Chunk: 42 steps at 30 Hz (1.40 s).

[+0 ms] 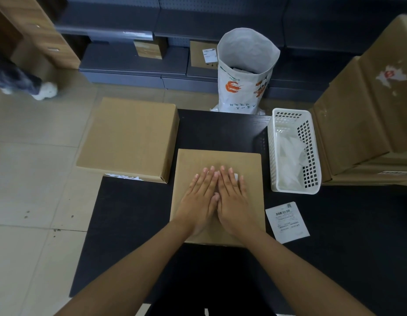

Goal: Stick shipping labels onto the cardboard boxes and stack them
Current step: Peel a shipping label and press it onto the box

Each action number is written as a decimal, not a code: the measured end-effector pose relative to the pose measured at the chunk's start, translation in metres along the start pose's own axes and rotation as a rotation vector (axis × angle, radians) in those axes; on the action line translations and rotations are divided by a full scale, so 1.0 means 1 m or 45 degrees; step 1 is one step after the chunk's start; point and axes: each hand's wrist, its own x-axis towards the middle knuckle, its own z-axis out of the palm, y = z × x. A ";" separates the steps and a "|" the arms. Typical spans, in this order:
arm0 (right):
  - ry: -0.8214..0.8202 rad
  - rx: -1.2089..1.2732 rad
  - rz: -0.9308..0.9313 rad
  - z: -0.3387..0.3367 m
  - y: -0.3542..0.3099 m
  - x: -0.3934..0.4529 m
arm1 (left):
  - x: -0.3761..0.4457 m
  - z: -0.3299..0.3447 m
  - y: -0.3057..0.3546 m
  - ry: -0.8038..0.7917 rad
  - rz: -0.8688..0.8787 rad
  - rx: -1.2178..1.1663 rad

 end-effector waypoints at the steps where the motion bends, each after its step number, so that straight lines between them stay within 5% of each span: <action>1: -0.025 -0.015 -0.017 0.001 0.001 0.000 | 0.001 0.003 -0.004 -0.065 0.009 -0.010; 5: -0.037 -0.092 -0.014 0.004 0.007 -0.001 | 0.001 0.007 -0.011 -0.061 -0.024 0.079; 12: 0.083 -0.050 0.424 0.010 0.005 -0.010 | -0.004 0.012 0.002 0.128 -0.463 0.035; 18: 0.108 0.010 0.451 0.009 0.001 -0.012 | -0.004 0.012 -0.003 0.178 -0.451 0.103; 20: 0.136 0.052 0.360 0.005 0.003 -0.019 | -0.009 0.006 -0.002 0.187 -0.314 0.123; 23: 0.062 -0.079 -0.107 0.008 0.007 -0.033 | -0.024 0.009 0.006 0.155 -0.026 0.116; 25: -0.010 -0.156 -0.210 0.012 0.012 -0.039 | -0.034 0.015 0.009 0.108 -0.028 0.121; 29: -0.020 -0.135 -0.047 0.012 0.005 -0.040 | -0.035 0.023 0.010 0.087 -0.124 0.178; 36: 0.099 -0.044 0.407 0.015 -0.006 -0.052 | -0.039 0.028 0.027 0.201 -0.649 0.047; 39: 0.113 -0.031 0.405 0.014 -0.007 -0.053 | -0.038 0.024 0.025 0.227 -0.620 0.032; 42: 0.085 0.010 0.110 0.012 0.001 -0.062 | -0.052 0.018 0.024 0.177 -0.212 0.090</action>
